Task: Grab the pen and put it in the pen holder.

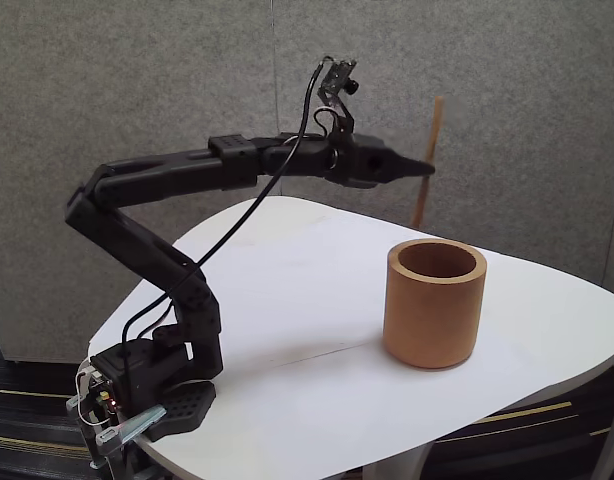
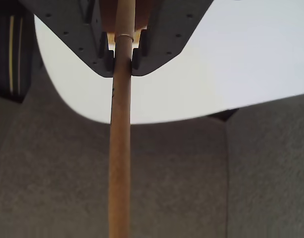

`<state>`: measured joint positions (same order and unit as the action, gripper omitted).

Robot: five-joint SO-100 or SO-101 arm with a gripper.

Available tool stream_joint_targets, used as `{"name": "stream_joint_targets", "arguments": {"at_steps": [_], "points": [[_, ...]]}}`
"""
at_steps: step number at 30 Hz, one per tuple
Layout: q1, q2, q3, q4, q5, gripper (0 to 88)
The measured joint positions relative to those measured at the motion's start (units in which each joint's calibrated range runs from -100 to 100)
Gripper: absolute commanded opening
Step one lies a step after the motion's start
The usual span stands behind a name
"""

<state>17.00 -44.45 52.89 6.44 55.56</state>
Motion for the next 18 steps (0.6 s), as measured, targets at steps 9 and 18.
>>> {"name": "stream_joint_targets", "arguments": {"at_steps": [9, 18], "points": [[7.49, -0.08, -0.09, -5.08, 0.54, 0.6], [11.38, -0.08, 7.85, -5.17, 0.54, 0.6]]}}
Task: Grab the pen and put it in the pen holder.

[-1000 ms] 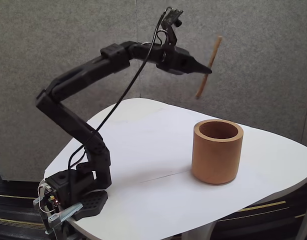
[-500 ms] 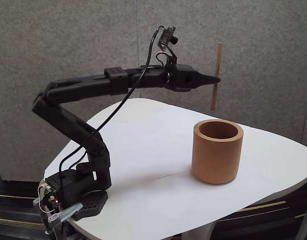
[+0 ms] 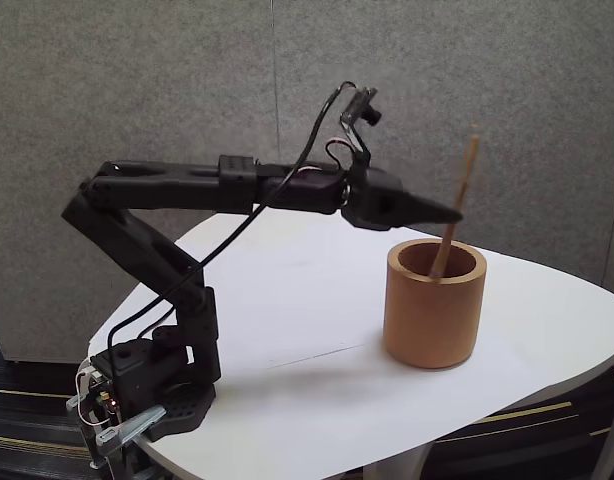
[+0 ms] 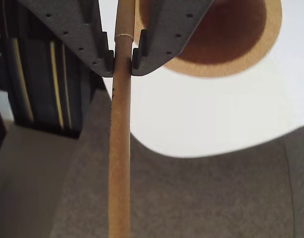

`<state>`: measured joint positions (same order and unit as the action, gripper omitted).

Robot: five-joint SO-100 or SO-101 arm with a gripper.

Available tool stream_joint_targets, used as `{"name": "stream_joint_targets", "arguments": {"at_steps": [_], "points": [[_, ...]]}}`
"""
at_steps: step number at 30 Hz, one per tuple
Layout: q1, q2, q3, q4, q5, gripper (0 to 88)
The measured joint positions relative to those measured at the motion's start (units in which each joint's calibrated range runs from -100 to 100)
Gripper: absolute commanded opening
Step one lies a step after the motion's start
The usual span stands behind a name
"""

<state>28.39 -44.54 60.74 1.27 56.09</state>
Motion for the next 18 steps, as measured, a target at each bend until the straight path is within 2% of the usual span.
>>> {"name": "stream_joint_targets", "arguments": {"at_steps": [12, 18], "points": [[-1.32, 0.59, 1.99, 0.00, -0.10, 0.5], [-2.20, 9.14, -8.12, 0.00, -0.29, 0.5]]}}
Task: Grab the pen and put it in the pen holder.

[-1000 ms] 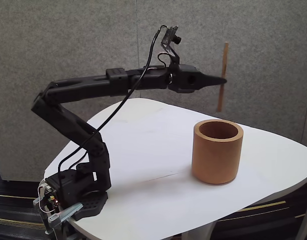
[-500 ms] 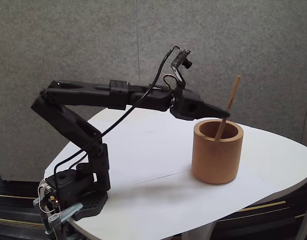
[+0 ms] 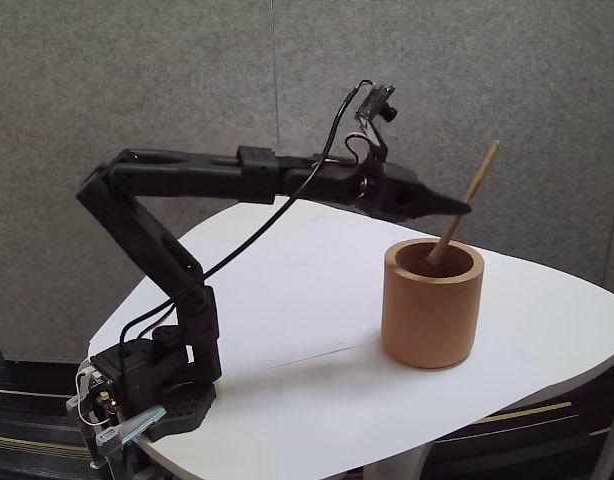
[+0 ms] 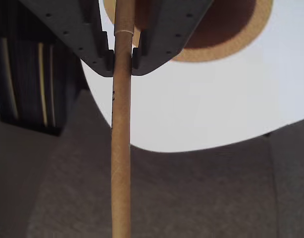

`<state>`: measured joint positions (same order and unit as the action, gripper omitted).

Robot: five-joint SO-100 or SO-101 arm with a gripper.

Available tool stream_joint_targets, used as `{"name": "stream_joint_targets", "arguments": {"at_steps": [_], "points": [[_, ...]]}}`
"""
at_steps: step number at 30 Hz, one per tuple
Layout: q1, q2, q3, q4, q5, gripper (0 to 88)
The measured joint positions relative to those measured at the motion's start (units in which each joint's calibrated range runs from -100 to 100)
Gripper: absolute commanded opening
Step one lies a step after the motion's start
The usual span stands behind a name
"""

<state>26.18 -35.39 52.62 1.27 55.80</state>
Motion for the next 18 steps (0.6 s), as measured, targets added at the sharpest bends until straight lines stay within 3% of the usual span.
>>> {"name": "stream_joint_targets", "arguments": {"at_steps": [18], "points": [[-0.07, 2.71, -2.53, 0.08, -0.05, 0.5]]}}
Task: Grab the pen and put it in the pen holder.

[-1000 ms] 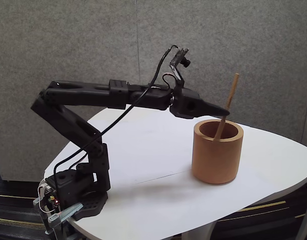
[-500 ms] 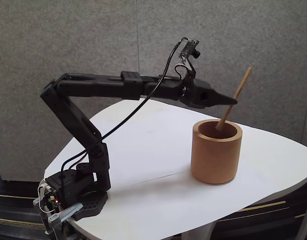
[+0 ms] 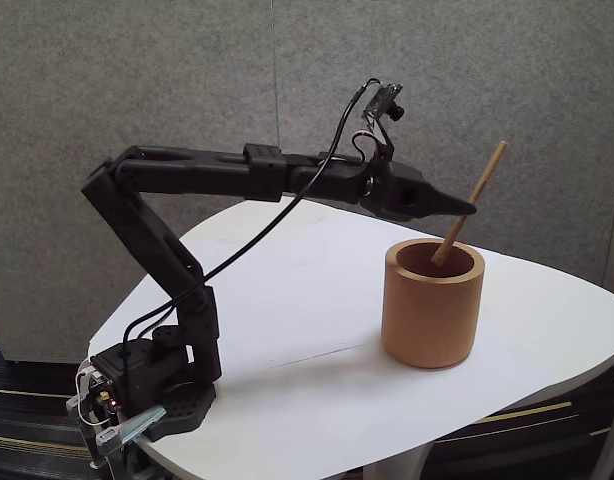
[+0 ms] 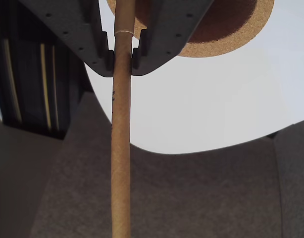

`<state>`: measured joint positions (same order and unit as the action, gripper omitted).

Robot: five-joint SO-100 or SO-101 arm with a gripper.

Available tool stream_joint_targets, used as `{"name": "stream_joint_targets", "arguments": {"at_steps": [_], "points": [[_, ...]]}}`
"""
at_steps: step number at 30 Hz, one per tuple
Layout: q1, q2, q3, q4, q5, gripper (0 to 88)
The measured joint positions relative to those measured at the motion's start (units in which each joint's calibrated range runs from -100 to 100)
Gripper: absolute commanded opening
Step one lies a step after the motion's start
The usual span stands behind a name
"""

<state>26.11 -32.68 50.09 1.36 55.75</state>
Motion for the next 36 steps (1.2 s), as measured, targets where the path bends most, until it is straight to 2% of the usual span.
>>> {"name": "stream_joint_targets", "arguments": {"at_steps": [8, 20, 31, 36], "points": [[-1.40, 0.00, 0.90, -0.08, -0.05, 0.5], [-2.35, 0.00, 0.99, -0.17, -3.47, 0.5], [-4.26, 0.00, 9.75, -19.15, -4.25, 0.5], [-3.97, 0.00, 15.16, -23.47, -2.49, 0.5]]}}
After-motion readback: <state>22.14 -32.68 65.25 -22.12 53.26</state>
